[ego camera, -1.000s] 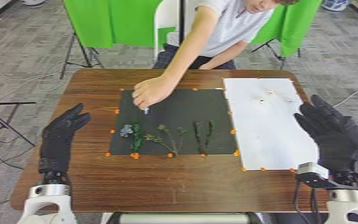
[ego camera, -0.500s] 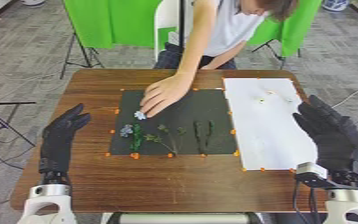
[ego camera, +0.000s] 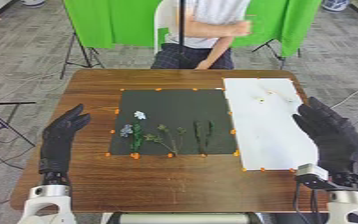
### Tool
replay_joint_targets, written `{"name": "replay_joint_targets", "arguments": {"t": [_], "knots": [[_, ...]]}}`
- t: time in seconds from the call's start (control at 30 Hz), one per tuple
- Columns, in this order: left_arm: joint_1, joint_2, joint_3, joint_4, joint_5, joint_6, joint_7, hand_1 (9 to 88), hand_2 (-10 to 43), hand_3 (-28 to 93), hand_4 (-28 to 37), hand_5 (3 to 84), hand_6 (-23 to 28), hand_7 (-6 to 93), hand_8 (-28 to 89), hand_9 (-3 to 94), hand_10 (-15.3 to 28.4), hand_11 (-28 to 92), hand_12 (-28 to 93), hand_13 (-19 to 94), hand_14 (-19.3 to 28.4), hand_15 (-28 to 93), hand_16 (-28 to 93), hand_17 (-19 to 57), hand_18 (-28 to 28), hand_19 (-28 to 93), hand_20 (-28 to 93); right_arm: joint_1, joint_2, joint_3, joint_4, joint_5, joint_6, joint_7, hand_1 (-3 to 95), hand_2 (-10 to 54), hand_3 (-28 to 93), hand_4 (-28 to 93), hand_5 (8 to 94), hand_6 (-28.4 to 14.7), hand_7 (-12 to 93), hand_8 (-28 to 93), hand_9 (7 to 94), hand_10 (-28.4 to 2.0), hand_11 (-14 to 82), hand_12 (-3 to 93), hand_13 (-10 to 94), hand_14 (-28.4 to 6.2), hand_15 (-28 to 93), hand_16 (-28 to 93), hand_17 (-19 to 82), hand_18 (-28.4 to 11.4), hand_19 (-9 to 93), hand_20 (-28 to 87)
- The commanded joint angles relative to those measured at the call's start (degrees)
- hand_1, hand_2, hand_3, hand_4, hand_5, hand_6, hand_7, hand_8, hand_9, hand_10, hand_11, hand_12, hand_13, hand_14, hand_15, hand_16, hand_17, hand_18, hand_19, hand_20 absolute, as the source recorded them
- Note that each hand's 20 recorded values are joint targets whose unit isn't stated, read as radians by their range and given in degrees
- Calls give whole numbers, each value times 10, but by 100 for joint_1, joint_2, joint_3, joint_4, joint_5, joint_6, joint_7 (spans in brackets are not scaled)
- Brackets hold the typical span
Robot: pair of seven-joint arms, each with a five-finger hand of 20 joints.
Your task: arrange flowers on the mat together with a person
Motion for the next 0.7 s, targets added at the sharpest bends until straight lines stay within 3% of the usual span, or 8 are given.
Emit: {"name": "replay_joint_targets", "arguments": {"t": [0.03, 0.17, 0.37, 0.5, 0.7], "knots": [[91, -44, -1, 17, -7, -18, -31, 213, -58, 721, -206, 464, 32, 113, -61, 479, 140, 160, 128, 376, 164, 137, 3, 68, 106, 65, 153, 298, 697, 76, -177, -1938, 1616, 632, 171, -46, 726, -184, 492, -18, 119, -87, 485, -158, 62, 144, 388, -128, 148, 91, 228, -149, 114, 316], [103, -51, 7, 4, -4, 5, -31, 212, -58, 722, -206, 466, 33, 113, -61, 478, 140, 160, 128, 376, 165, 135, 2, 68, 106, 65, 153, 844, 1307, 80, 12, -3336, 1714, 1569, 195, -80, 721, -181, 491, -21, 125, -90, 493, -161, 63, 158, 422, -139, 150, 137, 232, -153, 187, 350], [137, -64, 10, -18, -4, 13, -41, 212, -58, 721, -206, 465, 32, 113, -61, 478, 140, 160, 128, 376, 164, 135, 3, 68, 106, 65, 153, 1388, 2017, 20, 463, -5066, 1319, 2668, 209, -95, 692, -180, 471, -29, 109, -82, 488, -166, 69, 192, 497, -160, 160, 239, 231, -169, 351, 371], [172, -70, 3, -42, 1, 19, -34, 213, -57, 719, -206, 465, 32, 113, -61, 478, 140, 160, 128, 376, 164, 134, 3, 68, 106, 65, 153, 1805, 2502, -261, 852, -6051, 591, 3414, 227, -95, 680, -192, 472, -19, 111, -84, 511, -174, 123, 223, 561, -157, 281, 246, 248, -191, 463, 392], [164, -79, -7, -43, 4, 35, -42, 213, -57, 720, -205, 465, 33, 112, -62, 478, 140, 160, 128, 375, 164, 134, 3, 67, 106, 65, 153, 2343, 2998, -897, 1577, -6893, 245, 3918, 279, -95, 671, -220, 510, -4, 151, -82, 558, -177, 222, 276, 655, -139, 428, 246, 283, -221, 626, 433]]}}
